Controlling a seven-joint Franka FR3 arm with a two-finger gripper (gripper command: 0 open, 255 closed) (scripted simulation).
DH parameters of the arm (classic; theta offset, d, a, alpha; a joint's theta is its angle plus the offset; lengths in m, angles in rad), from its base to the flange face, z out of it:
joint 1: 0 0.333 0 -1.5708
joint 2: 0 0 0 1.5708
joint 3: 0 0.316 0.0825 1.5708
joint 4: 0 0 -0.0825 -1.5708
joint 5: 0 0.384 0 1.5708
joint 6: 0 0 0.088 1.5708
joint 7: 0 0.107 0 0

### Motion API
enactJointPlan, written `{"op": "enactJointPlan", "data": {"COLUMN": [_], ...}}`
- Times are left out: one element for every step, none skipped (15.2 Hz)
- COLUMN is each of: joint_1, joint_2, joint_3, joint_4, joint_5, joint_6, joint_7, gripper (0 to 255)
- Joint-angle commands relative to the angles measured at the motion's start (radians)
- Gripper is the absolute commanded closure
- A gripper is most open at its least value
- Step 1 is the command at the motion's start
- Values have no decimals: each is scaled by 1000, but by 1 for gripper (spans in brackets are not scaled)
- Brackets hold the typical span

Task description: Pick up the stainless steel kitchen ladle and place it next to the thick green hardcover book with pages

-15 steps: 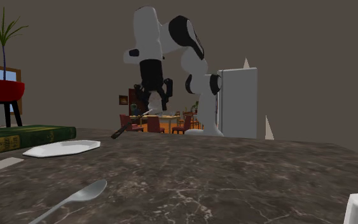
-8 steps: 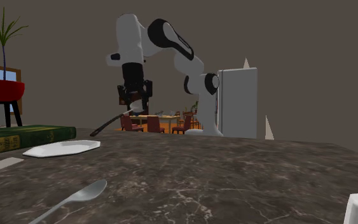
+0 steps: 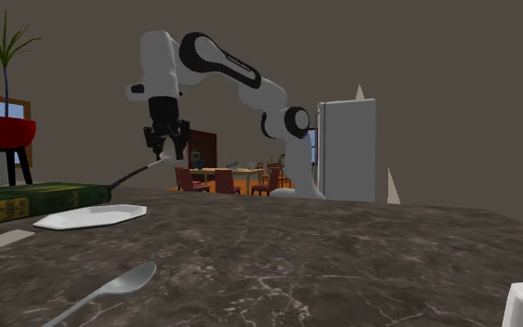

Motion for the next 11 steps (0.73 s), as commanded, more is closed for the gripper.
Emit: {"op": "enactJointPlan", "data": {"joint_1": [-24, -37, -52, -67, -84, -102, -122, -144, -167, -195, -190], "joint_2": [45, 71, 98, 127, 159, 192, 227, 265, 306, 352, 338], "joint_3": [-28, -42, -56, -68, -81, -93, -104, -114, -124, -132, -129], "joint_4": [54, 85, 119, 155, 194, 236, 282, 333, 389, 453, 418], "joint_5": [6, 11, 18, 25, 34, 44, 55, 69, 84, 101, 94], "joint_6": [-14, -22, -31, -41, -52, -64, -79, -95, -114, -137, -115], "joint_7": [-53, -79, -105, -130, -156, -182, -207, -232, -256, -279, -278], "gripper": [255, 255, 255, 255, 255, 255, 255, 255, 255, 255, 255]}}
